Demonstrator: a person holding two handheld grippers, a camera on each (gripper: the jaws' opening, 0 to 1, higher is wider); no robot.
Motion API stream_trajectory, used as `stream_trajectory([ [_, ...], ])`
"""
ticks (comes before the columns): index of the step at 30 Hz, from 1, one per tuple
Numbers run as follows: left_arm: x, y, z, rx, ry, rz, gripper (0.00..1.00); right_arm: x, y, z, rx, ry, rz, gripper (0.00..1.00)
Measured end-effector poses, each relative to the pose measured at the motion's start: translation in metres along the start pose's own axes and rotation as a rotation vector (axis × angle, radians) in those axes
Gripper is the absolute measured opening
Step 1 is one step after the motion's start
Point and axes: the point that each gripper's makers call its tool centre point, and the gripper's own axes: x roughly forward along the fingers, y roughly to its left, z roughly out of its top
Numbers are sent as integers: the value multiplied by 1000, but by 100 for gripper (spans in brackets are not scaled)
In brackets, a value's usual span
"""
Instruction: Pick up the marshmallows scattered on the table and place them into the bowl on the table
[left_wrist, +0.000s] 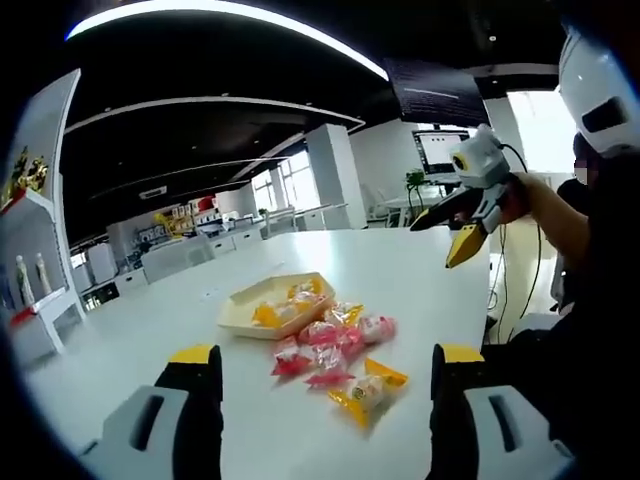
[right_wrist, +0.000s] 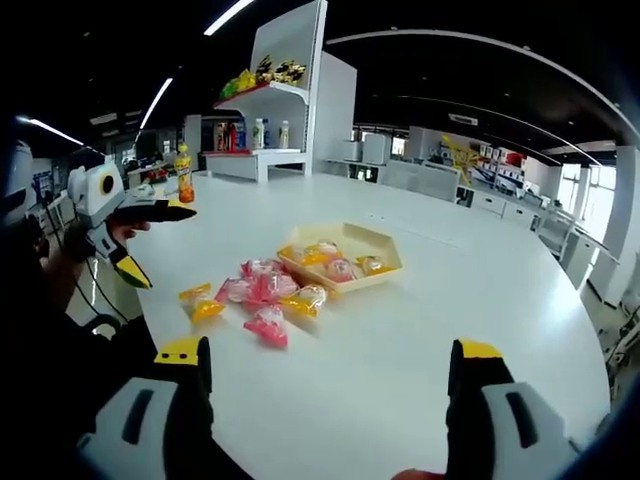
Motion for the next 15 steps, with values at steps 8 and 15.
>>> stream_trajectory([
  [8, 10, -12, -9, -49, -1, -36, 82, 1, 0, -2, 6, 2, 1, 95],
  [15, 16, -13, -18, -59, 18, -36, 79, 3, -1, -3, 9, 5, 0, 94],
])
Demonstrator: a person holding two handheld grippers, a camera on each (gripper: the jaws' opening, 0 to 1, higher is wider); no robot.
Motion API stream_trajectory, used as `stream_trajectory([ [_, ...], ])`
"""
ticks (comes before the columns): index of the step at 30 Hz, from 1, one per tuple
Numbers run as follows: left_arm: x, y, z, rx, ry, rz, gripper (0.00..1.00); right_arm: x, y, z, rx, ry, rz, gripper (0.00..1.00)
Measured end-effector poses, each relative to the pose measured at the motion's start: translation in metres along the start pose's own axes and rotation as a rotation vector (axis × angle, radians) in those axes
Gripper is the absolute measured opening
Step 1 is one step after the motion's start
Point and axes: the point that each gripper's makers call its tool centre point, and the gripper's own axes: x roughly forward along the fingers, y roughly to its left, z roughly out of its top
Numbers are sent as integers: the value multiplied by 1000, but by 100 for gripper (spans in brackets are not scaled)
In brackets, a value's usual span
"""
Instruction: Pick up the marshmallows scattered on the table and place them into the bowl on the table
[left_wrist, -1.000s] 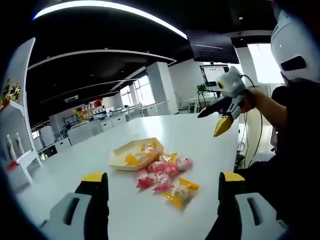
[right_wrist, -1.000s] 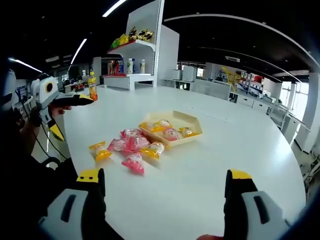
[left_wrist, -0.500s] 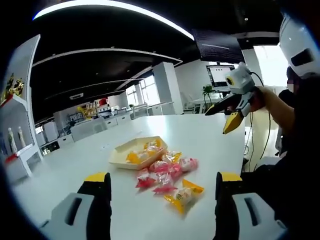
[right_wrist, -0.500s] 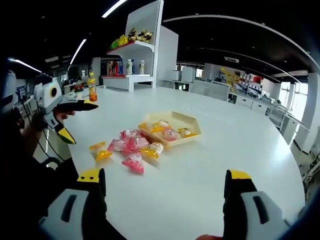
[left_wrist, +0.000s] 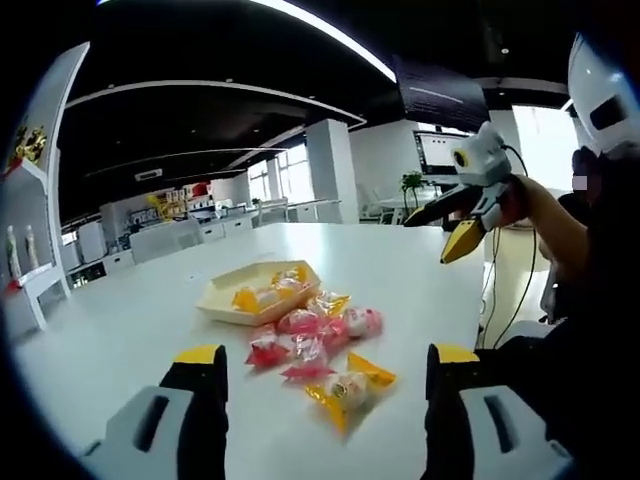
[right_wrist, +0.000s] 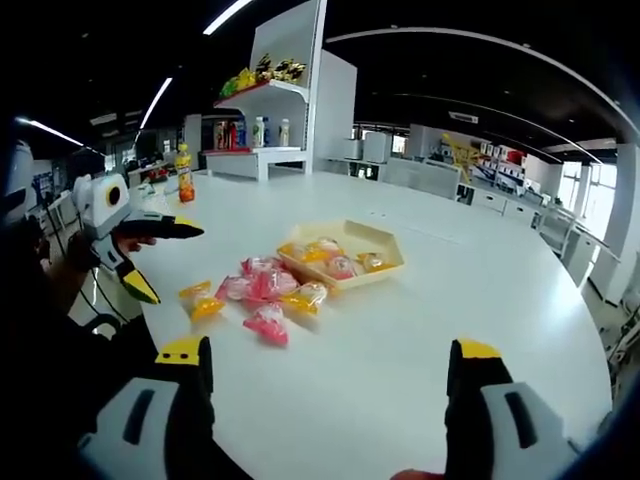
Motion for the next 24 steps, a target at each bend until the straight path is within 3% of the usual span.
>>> stream_trajectory([
  [18, 11, -6, -21, -29, 37, 15, 77, 3, 0, -7, 9, 17, 3, 92],
  [24, 15, -2, -26, -39, 44, 51, 74, 4, -1, -7, 12, 19, 3, 92],
])
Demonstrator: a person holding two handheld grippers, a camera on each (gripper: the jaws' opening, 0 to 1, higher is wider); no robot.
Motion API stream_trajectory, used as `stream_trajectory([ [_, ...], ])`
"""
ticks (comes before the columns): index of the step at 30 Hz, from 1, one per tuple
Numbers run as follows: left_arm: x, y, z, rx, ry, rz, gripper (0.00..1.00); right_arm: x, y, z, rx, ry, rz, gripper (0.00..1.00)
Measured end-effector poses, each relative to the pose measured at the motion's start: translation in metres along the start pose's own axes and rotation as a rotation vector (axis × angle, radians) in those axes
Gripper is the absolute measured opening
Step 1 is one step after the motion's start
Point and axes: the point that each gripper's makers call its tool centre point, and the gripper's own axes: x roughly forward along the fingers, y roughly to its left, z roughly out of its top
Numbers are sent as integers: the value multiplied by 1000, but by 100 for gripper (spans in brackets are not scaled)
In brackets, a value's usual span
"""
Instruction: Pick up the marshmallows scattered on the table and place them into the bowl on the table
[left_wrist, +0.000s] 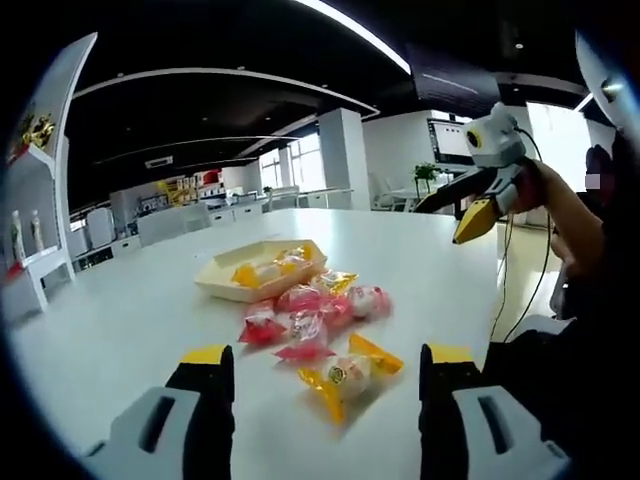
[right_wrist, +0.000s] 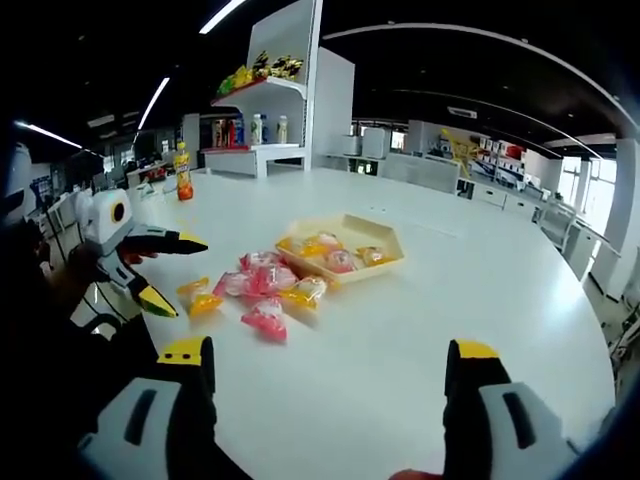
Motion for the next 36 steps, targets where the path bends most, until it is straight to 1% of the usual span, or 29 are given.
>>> stream_trajectory([
  [2, 1, -1, -1, -9, 1, -4, 72, 0, 0, -1, 1, 1, 0, 92],
  [8, 2, -4, -2, -16, 0, -9, 64, 0, 0, -2, 1, 3, 0, 91],
  [9, 3, -6, -4, -1, 9, -14, 62, 1, 0, -2, 1, 5, 0, 91],
  [18, 8, -14, -7, -15, 19, -45, 61, 3, 2, -3, -2, 8, 8, 91],
  [20, 9, -14, -8, -17, 24, -45, 61, 3, 2, -3, -2, 10, 8, 91],
  [23, 9, -16, -10, 0, 32, -44, 59, 3, 2, -3, -3, 10, 8, 91],
  [27, 11, -18, -13, -5, 42, -54, 59, 3, 1, -3, -3, 12, 6, 90],
  [36, 14, -18, -15, -3, 47, -52, 58, 4, 2, -3, -4, 15, 10, 90],
])
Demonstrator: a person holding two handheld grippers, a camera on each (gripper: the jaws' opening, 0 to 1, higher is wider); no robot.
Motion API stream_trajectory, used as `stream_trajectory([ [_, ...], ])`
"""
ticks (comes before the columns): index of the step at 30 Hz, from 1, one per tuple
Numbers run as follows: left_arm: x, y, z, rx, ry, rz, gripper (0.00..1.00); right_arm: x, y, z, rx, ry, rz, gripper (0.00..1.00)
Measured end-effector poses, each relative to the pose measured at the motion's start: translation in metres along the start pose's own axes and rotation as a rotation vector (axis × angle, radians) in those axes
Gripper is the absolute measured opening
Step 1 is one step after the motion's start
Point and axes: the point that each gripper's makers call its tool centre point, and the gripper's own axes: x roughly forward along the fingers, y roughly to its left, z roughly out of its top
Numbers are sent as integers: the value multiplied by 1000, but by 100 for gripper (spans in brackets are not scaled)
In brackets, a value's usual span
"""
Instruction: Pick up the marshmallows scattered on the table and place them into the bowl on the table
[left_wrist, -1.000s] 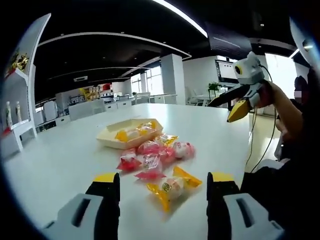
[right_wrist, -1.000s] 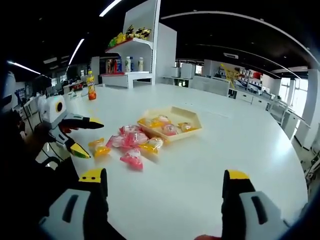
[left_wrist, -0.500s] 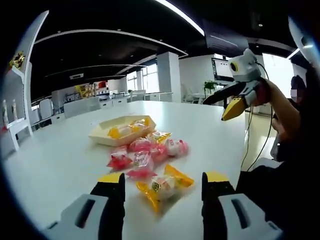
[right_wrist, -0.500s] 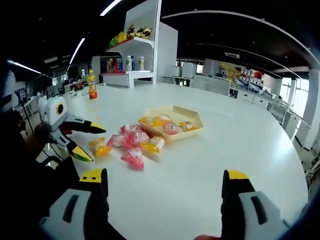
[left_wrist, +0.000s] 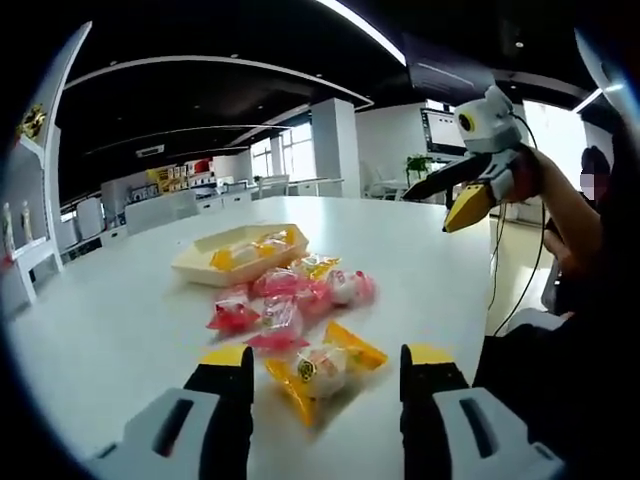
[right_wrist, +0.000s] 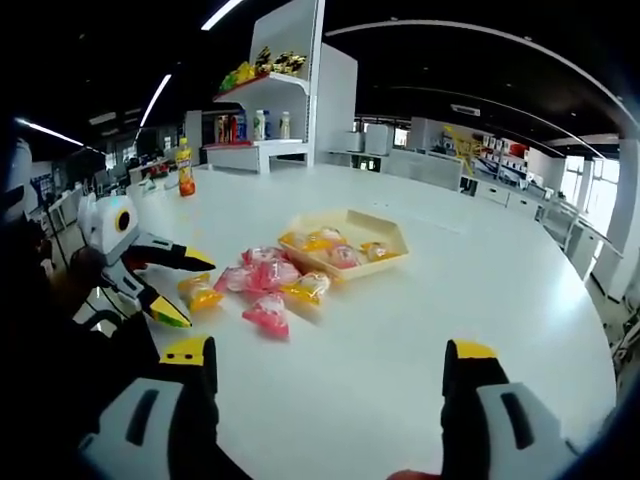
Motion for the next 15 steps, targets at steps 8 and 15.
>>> stream_trajectory([
  [8, 3, 2, -6, -4, 18, 10, 54, 0, -1, -2, 6, 4, -2, 90],
  [15, 4, 1, -6, -20, 12, 5, 49, 0, -1, -3, 7, 4, 0, 90],
])
